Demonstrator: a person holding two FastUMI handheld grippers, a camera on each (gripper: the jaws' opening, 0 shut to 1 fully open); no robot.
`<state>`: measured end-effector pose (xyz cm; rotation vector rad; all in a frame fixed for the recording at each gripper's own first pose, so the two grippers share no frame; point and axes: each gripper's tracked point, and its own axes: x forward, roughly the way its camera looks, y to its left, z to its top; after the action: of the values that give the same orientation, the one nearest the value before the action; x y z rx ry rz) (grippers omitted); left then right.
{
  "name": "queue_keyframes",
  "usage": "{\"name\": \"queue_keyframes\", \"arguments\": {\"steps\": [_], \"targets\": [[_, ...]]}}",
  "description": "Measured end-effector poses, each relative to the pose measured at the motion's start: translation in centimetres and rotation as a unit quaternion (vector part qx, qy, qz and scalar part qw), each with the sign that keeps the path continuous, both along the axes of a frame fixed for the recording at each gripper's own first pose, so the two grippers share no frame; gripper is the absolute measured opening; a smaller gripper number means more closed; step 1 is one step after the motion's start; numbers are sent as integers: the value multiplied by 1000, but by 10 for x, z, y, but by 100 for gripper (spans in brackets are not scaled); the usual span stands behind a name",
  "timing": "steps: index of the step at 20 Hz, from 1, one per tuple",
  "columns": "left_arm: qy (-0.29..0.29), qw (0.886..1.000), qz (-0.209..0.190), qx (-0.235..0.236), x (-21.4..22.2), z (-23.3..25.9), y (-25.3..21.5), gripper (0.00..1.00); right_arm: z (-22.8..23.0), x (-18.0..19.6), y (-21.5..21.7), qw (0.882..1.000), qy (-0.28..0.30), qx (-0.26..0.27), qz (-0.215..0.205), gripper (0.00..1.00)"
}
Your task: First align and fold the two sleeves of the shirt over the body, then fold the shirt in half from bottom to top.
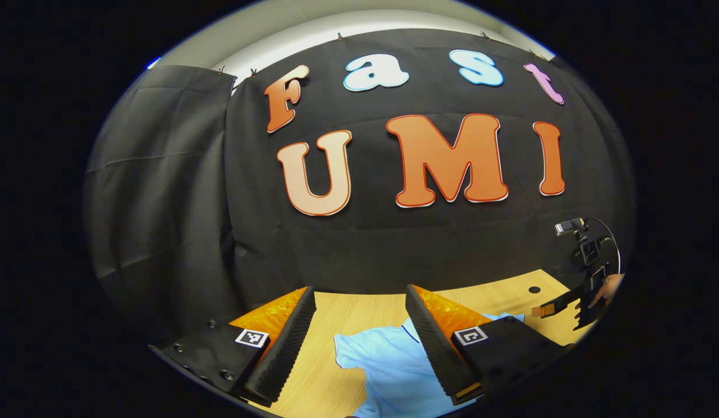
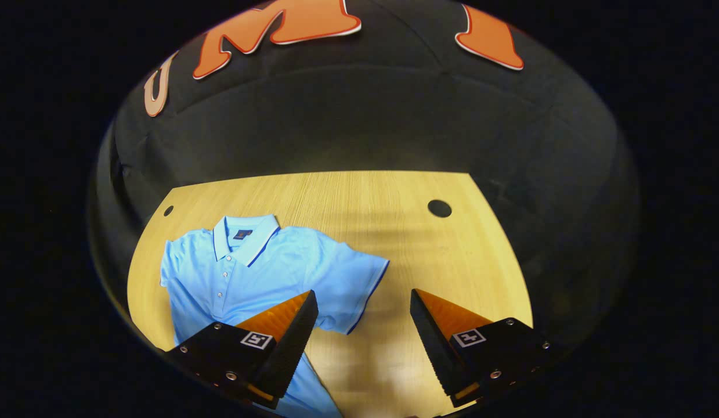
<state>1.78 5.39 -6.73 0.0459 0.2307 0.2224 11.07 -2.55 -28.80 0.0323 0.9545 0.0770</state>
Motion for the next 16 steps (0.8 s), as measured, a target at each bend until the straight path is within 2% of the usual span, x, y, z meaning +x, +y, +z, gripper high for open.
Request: {"name": "queue_keyframes", "arguments": {"steps": [11, 13, 16], "targets": [[52, 998, 27, -19, 9, -40, 15, 100, -69, 16, -8, 994, 100, -6, -51, 96], [43, 999, 28, -14, 13, -34, 19, 100, -78, 21, -5, 993, 105, -8, -50, 95], [14, 1000, 12, -10, 21, -22, 12, 100, -89, 22, -1, 991, 124, -7, -55, 88]]}}
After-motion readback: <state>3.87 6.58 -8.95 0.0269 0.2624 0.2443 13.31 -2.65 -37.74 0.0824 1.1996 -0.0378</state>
